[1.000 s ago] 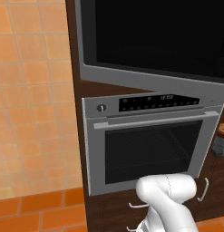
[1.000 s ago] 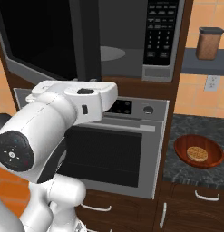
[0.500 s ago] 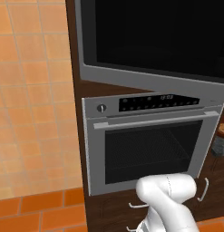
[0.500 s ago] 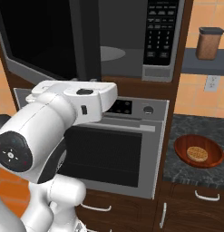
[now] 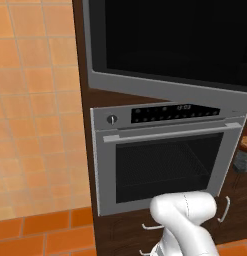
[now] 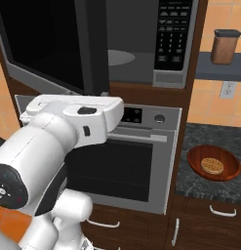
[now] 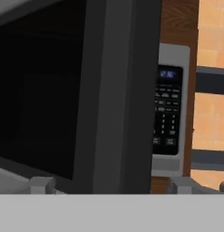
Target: Open the microwave, place the bowl with waffle inside the microwave, then close the microwave door and turn it on.
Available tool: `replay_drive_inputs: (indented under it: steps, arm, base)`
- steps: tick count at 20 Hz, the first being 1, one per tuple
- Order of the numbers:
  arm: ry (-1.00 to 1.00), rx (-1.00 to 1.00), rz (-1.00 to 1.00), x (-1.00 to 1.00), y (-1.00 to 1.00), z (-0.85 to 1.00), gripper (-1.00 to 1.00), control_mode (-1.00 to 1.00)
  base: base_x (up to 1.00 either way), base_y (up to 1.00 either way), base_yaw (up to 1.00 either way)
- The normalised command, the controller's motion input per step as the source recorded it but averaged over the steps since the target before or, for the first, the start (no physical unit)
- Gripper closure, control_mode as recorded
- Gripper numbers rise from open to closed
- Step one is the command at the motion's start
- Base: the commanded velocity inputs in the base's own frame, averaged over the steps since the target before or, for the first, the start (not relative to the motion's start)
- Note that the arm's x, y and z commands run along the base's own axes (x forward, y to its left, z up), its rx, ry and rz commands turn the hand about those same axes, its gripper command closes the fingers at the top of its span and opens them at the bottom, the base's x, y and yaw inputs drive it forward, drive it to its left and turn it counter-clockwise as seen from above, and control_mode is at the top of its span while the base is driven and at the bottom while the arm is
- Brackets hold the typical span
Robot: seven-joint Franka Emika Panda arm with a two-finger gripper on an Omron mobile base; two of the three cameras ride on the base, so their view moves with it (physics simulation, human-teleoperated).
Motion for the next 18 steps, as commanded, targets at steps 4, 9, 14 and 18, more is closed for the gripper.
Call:
replay_drive_inputs:
  steps: [4,9,14,18]
  arm:
    - [0.0,0.0,0.14,-0.54,-0.41,0.0,-1.0,-1.0]
    - [0.0,0.08,0.31,0.04,-0.73,0.0,-1.0,-1.0]
    - [0.0,0.08,0.3,0.31,-0.34,0.0,-1.0,-1.0]
    - [0.0,0.06,0.26,0.29,-0.19,0.0,-1.0,-1.0]
  base:
    - [0.0,0.0,0.0]
    - [0.0,0.0,0.0]
    - [0.0,0.0,0.0]
    - [0.0,0.0,0.0]
